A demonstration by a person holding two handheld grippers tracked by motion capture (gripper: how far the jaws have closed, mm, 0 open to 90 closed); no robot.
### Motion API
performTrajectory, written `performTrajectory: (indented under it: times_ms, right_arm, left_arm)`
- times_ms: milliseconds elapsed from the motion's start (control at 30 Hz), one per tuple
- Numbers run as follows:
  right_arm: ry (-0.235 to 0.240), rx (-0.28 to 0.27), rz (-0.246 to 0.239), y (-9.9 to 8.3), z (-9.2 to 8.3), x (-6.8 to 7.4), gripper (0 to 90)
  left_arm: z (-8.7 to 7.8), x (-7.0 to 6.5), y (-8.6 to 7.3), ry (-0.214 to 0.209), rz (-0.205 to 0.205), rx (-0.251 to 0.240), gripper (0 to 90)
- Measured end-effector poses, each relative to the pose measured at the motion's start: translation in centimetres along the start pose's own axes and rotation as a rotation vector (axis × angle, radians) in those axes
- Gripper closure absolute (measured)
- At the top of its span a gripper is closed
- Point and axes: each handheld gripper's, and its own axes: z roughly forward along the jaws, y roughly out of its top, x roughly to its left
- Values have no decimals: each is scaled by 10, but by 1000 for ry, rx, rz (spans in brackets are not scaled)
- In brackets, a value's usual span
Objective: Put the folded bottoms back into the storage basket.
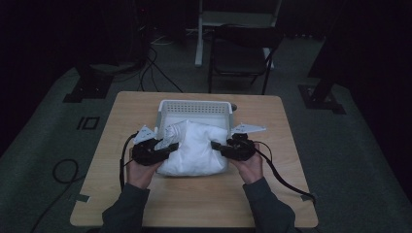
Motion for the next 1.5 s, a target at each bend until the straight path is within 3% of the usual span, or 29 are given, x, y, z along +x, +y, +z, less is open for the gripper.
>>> performTrajectory:
  times_ms: [1500]
  right_arm:
    - [-43, -54, -2, 41, 4, -12, 666]
  left_arm:
    - [7, 16, 41, 28, 11, -54, 578]
